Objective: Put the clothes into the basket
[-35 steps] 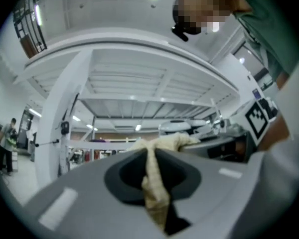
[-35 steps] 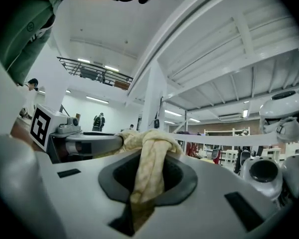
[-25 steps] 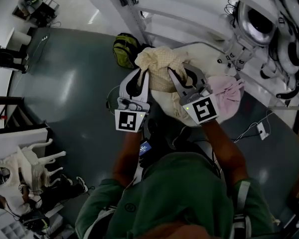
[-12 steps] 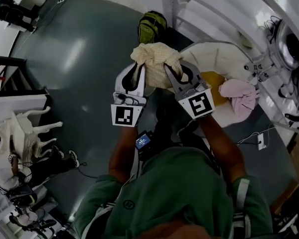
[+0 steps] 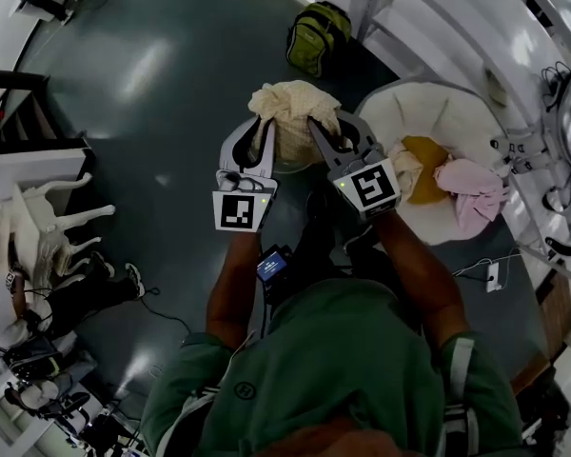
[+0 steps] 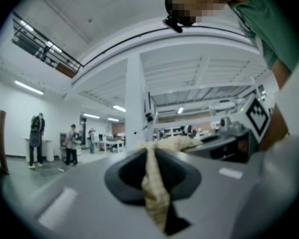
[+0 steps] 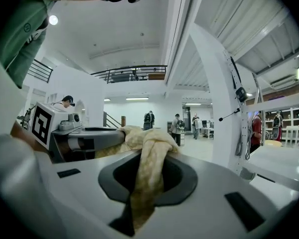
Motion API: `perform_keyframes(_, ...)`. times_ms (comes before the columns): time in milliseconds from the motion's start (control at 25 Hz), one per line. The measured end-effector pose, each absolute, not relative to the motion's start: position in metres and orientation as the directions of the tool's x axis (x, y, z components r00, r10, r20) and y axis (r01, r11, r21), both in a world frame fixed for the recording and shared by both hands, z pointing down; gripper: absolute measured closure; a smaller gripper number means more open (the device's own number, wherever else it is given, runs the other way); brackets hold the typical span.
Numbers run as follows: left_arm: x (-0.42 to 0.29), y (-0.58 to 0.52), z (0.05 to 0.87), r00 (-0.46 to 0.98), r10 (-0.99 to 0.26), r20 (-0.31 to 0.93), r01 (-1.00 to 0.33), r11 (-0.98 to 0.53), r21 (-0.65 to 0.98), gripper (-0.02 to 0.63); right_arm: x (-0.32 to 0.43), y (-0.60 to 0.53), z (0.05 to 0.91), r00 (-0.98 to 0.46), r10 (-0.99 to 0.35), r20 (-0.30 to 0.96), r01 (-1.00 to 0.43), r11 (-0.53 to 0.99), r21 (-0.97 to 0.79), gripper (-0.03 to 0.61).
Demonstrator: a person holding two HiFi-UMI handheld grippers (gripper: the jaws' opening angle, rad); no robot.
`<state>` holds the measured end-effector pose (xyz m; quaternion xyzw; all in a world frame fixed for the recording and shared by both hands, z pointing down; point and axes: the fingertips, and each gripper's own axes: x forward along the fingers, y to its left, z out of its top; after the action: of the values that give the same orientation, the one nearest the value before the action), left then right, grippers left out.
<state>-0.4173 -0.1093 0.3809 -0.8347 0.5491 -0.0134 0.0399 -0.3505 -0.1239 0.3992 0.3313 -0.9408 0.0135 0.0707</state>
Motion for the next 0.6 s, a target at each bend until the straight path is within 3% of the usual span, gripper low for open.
perform_keyframes(600, -0.485, -0.137, 0.491, 0.331, -0.925, 0.188, -0.938, -0.345, -0.042, 0.568, -0.420, -0.156, 0.516, -0.788, -0.501, 0.357, -0.574, 0.808, -0.133, 0.528)
